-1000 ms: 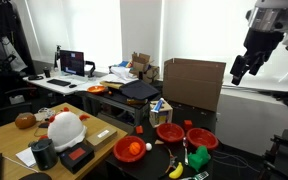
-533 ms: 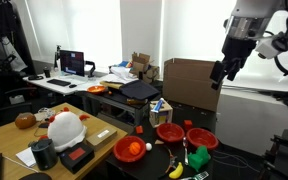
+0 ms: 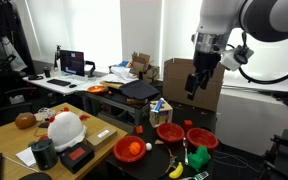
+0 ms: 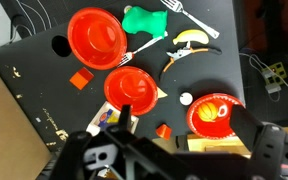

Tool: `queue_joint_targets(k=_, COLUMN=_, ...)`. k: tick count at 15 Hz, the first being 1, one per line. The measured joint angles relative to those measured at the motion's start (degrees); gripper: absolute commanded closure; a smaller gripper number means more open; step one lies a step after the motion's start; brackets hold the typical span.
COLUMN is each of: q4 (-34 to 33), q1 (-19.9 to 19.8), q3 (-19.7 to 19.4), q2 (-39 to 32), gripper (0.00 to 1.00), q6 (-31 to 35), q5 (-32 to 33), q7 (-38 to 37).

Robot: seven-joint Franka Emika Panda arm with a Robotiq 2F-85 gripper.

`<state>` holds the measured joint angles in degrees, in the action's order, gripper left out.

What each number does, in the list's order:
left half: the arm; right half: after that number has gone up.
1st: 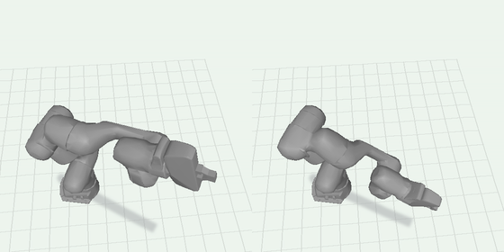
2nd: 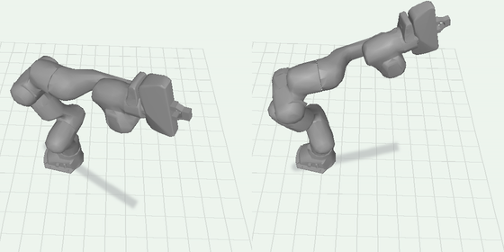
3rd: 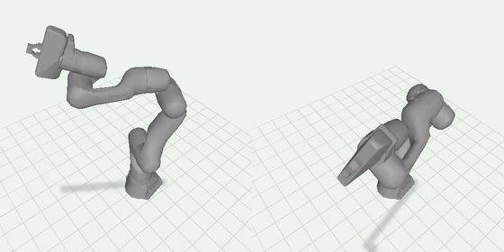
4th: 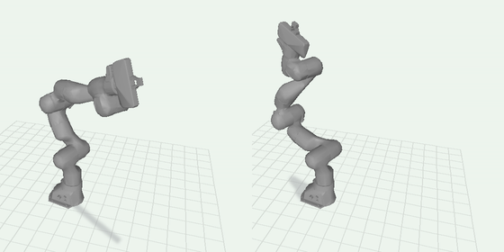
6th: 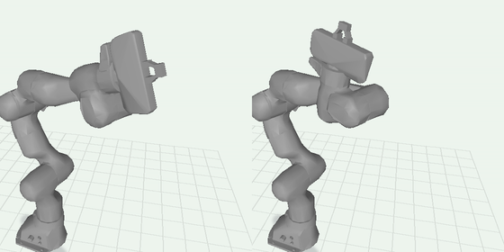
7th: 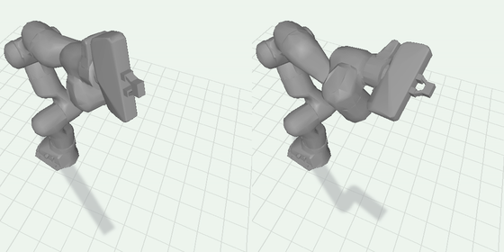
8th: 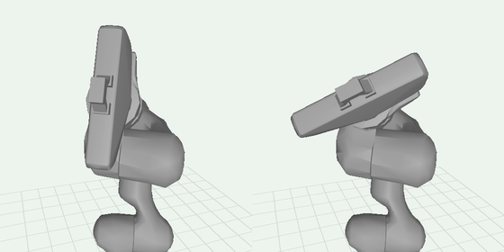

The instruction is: Put the white ball inside the red bowl

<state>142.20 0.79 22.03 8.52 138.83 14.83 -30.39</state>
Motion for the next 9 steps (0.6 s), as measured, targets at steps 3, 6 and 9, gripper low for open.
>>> queue_joint_targets(k=3, q4=-5.8, q1=1.6, q3=-1.9, q2=-8.3, gripper=0.0, q6=0.0, q5=5.4, q7=-0.2)
queue_joint_targets(k=6, q4=-11.6, q1=5.0, q3=-5.6, q2=-17.1, gripper=0.0, q6=0.0, q5=6.6, q7=-0.2)
queue_joint_targets(k=9, q4=-17.2, q1=9.0, q3=-9.3, q2=-24.8, gripper=0.0, q6=0.3, q5=6.6, q7=0.8)
